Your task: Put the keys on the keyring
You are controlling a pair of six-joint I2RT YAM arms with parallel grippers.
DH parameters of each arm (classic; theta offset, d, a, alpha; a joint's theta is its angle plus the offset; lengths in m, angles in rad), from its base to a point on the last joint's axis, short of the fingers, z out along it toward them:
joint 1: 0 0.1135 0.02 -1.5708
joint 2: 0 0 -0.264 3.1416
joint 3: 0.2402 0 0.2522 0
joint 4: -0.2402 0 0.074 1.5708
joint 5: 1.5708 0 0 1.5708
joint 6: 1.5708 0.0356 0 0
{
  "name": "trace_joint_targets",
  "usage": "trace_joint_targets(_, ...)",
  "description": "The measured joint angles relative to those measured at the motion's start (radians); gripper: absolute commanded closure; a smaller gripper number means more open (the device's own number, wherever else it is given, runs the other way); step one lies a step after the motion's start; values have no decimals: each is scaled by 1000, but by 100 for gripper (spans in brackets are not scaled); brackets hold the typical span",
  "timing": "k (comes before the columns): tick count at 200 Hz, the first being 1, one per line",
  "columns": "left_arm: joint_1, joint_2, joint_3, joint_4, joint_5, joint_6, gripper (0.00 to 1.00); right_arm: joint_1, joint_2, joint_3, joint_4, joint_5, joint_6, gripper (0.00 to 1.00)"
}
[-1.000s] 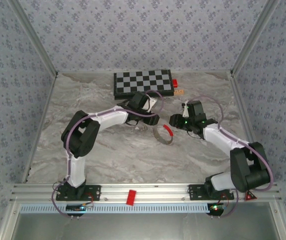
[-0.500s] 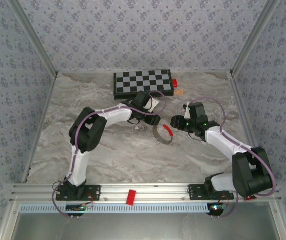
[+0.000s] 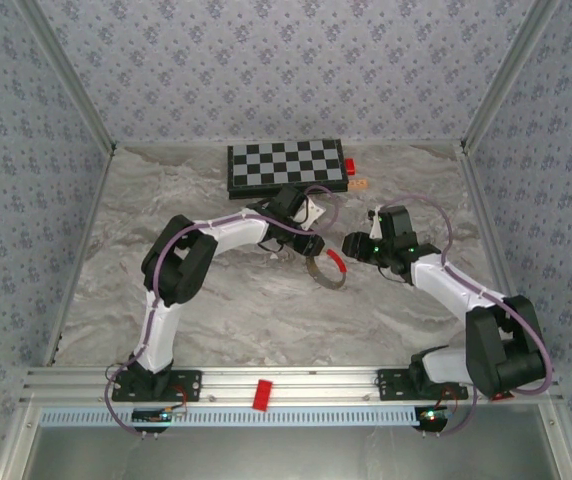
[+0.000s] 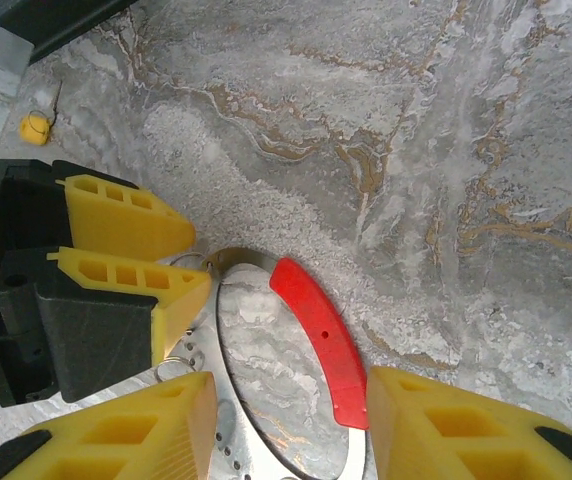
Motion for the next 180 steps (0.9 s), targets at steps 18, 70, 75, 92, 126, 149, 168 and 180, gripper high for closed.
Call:
trace_joint_targets(18, 0, 0, 0, -9, 0, 5, 58, 0, -7, 0, -1, 0, 0, 54)
trace_joint_targets(70, -2, 0, 0, -13, -39, 11, 53, 0, -18, -1, -8, 0, 0, 54)
trace_joint_targets(75, -2, 0, 0, -13, -45, 9, 53, 0, -19, -2, -8, 0, 0, 54)
trace_joint_targets(92, -2, 0, -2, -12, -70, 0, 52, 0, -25, -14, -8, 0, 0, 54)
trace_joint_targets(126, -16, -32, -58, -5, -116, 11, 51, 0, -33, -25, -8, 0, 0, 54)
trace_joint_targets(149, -35, -40, -65, -13, -146, 43, 51, 0, -33, -28, -9, 0, 0, 53)
trace_joint_targets(168, -47, -40, -65, -19, -173, 72, 52, 0, -33, -28, -10, 0, 0, 53)
trace_joint_targets(180, -52, -40, -65, -25, -195, 85, 53, 0, -33, -28, -10, 0, 0, 53)
